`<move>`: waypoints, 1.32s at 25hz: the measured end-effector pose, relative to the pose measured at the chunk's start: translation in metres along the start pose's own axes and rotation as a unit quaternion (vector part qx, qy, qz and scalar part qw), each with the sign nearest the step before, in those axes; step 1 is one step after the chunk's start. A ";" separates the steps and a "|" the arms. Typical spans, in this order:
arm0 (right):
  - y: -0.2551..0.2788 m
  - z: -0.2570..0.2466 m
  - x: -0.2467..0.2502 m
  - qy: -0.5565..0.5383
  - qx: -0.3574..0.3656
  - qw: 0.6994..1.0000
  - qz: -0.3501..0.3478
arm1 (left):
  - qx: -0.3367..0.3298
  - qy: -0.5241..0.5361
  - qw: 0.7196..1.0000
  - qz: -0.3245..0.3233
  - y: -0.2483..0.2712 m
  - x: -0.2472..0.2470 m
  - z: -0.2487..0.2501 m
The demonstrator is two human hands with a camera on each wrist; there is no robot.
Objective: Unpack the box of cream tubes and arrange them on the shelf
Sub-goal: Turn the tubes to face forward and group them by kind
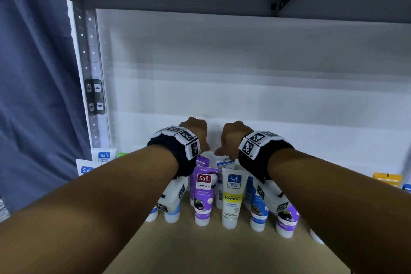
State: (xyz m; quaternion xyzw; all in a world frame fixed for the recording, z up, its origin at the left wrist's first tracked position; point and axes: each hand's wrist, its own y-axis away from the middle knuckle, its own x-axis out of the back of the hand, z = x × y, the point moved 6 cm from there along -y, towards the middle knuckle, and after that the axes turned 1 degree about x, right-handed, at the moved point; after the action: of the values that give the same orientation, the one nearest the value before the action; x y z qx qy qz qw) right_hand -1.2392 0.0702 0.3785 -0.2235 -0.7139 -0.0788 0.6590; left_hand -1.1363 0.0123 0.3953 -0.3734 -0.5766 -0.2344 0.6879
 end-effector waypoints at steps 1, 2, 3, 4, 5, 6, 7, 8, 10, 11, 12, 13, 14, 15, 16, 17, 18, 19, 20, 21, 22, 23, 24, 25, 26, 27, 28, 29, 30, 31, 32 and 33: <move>0.003 -0.002 -0.001 0.001 -0.003 1.000 -0.005 | 0.004 -0.002 1.000 -0.019 0.001 -0.004 0.002; 0.004 -0.002 -0.001 0.002 -0.002 1.000 -0.007 | 0.007 -0.004 0.999 -0.035 0.002 -0.006 0.004; 0.005 -0.002 -0.002 0.000 -0.007 1.000 -0.012 | 0.005 -0.008 0.999 -0.042 0.002 -0.008 0.006; 0.004 -0.001 -0.003 -0.004 -0.011 1.000 -0.018 | 0.007 -0.011 0.999 -0.047 0.001 -0.010 0.007; 0.002 0.001 -0.004 -0.012 -0.018 1.000 -0.020 | 0.011 -0.013 0.998 -0.054 0.001 -0.012 0.006; 0.001 0.003 -0.003 -0.014 -0.021 1.000 -0.016 | 0.017 -0.007 0.998 -0.058 0.000 -0.013 0.005; 0.000 0.004 -0.003 -0.014 -0.023 1.000 -0.015 | 0.016 0.000 0.998 -0.056 -0.002 -0.012 0.003; 0.000 0.005 -0.004 -0.013 -0.025 0.999 -0.018 | 0.012 0.001 0.998 -0.057 -0.003 -0.012 0.002; 0.000 0.004 -0.004 -0.016 -0.025 0.999 -0.034 | -0.007 -0.015 0.998 -0.061 -0.008 -0.013 0.000; -0.001 0.004 -0.004 -0.026 -0.026 0.998 -0.041 | -0.015 -0.029 0.997 -0.069 -0.008 -0.014 -0.001; -0.002 0.004 -0.004 -0.037 -0.025 0.998 -0.048 | -0.019 -0.045 0.996 -0.077 -0.007 -0.014 -0.001; -0.003 0.004 -0.005 -0.040 -0.022 0.998 -0.054 | -0.022 -0.047 0.996 -0.079 -0.006 -0.013 -0.002; -0.005 0.005 -0.006 -0.033 -0.015 0.998 -0.051 | -0.022 -0.033 0.996 -0.076 -0.005 -0.013 -0.002; -0.007 0.006 -0.007 -0.022 -0.007 0.999 -0.041 | -0.028 -0.022 0.997 -0.075 -0.005 -0.013 -0.002; -0.007 0.008 -0.007 -0.011 0.001 1.000 -0.030 | -0.034 -0.014 0.997 -0.075 -0.005 -0.012 -0.002; -0.008 0.009 -0.008 0.002 0.010 1.000 -0.021 | -0.045 -0.011 0.996 -0.074 -0.004 -0.013 -0.002; -0.008 0.010 -0.009 0.020 0.021 0.999 -0.017 | -0.057 -0.018 0.995 -0.074 -0.004 -0.013 -0.001; -0.009 0.011 -0.010 0.031 0.028 0.999 -0.018 | -0.067 -0.028 0.995 -0.071 -0.004 -0.013 0.000; -0.010 0.011 -0.010 0.028 0.033 0.999 -0.020 | -0.075 -0.034 0.995 -0.063 -0.002 -0.012 0.001; -0.010 0.011 -0.010 0.021 0.035 0.999 -0.024 | -0.084 -0.035 0.994 -0.054 -0.002 -0.012 0.002; -0.010 0.011 -0.009 0.017 0.040 0.999 -0.026 | -0.085 -0.029 0.995 -0.049 -0.002 -0.011 0.001; -0.011 0.010 -0.009 0.016 0.045 0.998 -0.026 | -0.086 -0.026 0.995 -0.045 -0.003 -0.010 0.000; -0.012 0.009 -0.010 0.017 0.050 0.998 -0.029 | -0.087 -0.024 0.995 -0.046 -0.001 -0.009 0.001; -0.013 0.009 -0.012 0.019 0.054 0.998 -0.033 | -0.089 -0.018 0.995 -0.047 0.000 -0.008 0.000; -0.014 0.009 -0.014 0.023 0.058 0.997 -0.036 | -0.093 -0.011 0.994 -0.047 0.000 -0.009 0.000; -0.015 0.008 -0.016 0.029 0.062 0.997 -0.036 | -0.096 -0.006 0.994 -0.047 0.000 -0.009 0.001; -0.016 0.008 -0.018 0.037 0.066 0.997 -0.034 | -0.095 -0.002 0.994 -0.045 0.002 -0.008 0.001; -0.017 0.007 -0.020 0.043 0.071 0.996 -0.030 | -0.095 0.003 0.994 -0.044 0.003 -0.009 0.001; -0.017 0.006 -0.021 0.048 0.078 0.995 -0.025 | -0.095 0.008 0.994 -0.044 0.002 -0.009 0.001; -0.015 0.005 -0.020 0.050 0.084 0.995 -0.021 | -0.092 0.016 0.994 -0.047 0.002 -0.010 0.000; -0.014 0.003 -0.019 0.047 0.085 0.995 -0.019 | -0.091 0.025 0.994 -0.051 0.003 -0.010 0.000; -0.011 0.002 -0.016 0.038 0.084 0.996 -0.017 | -0.090 0.031 0.994 -0.054 0.003 -0.010 0.000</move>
State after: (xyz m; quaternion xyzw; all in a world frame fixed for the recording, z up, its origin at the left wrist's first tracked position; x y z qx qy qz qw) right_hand -1.2455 0.0574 0.3644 -0.1525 -0.6963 -0.0380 0.7003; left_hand -1.1366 0.0128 0.3846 -0.3947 -0.5505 -0.3342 0.6553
